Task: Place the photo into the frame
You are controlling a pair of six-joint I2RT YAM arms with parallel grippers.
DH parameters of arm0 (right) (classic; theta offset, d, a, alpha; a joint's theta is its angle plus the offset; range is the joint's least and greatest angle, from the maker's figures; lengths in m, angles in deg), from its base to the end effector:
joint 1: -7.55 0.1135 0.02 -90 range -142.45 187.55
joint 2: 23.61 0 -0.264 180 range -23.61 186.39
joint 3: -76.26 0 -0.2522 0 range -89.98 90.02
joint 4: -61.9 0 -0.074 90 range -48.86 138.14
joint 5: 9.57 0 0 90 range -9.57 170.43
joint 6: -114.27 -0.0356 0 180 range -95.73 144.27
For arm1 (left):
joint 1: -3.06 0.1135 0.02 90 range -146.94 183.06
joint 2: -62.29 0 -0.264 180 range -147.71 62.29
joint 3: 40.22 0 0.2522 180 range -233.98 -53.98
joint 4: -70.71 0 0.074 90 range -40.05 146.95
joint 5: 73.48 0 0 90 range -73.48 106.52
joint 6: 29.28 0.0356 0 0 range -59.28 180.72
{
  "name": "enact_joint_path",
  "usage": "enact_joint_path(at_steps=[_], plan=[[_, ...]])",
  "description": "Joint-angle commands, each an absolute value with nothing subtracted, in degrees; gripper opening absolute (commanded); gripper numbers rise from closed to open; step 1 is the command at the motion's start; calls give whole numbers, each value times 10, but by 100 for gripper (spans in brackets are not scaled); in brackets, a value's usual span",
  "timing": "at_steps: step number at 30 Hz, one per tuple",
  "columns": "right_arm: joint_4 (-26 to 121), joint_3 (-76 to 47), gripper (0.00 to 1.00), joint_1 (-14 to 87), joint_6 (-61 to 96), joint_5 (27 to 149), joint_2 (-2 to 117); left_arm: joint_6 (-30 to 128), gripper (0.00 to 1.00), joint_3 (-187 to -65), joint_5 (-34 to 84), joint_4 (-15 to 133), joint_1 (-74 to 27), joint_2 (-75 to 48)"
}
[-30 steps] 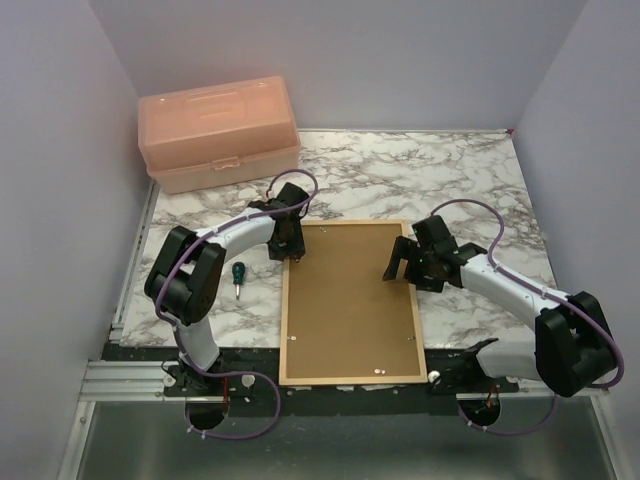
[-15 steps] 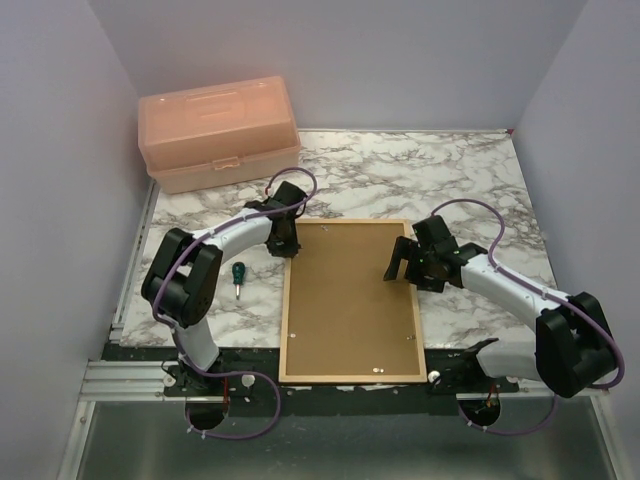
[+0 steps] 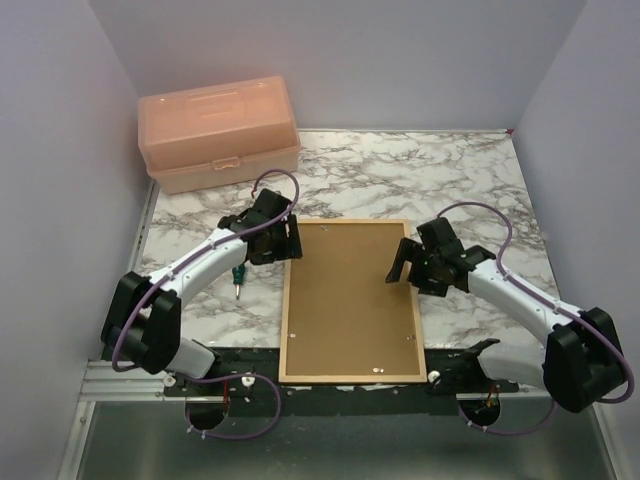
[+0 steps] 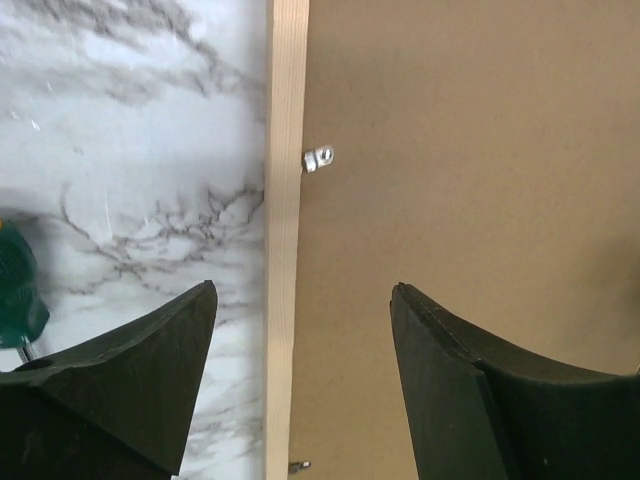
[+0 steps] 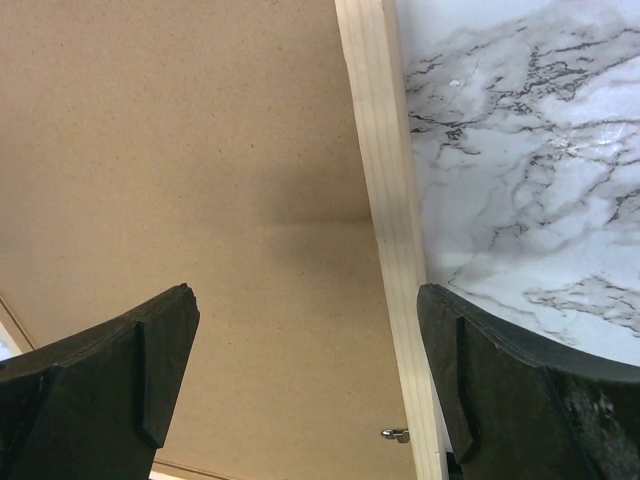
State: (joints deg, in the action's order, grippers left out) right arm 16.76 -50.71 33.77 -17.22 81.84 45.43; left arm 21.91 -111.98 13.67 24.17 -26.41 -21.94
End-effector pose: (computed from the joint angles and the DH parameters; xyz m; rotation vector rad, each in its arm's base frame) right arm 0.1977 0.0984 0.1945 0.3511 2.6838 0.4155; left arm 0.2587 -0.1441 0.2278 -0.2335 2.6339 -0.3570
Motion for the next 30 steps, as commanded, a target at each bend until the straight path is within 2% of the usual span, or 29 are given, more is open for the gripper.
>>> enact_joint_path(at_steps=[1,10,18,23,30], plan=[[139,-523,100,342,-193,821,441,208,72,-1048,199,242,-268,-172],[151,-545,100,341,-196,844,450,175,72,-898,266,293,-270,-110],[189,-512,100,343,-171,898,550,163,72,-840,351,368,-278,-117],[197,-439,100,344,-162,921,593,140,72,-820,400,411,-282,-99],[195,-303,100,346,-139,944,687,138,71,-844,407,393,-283,-76]])
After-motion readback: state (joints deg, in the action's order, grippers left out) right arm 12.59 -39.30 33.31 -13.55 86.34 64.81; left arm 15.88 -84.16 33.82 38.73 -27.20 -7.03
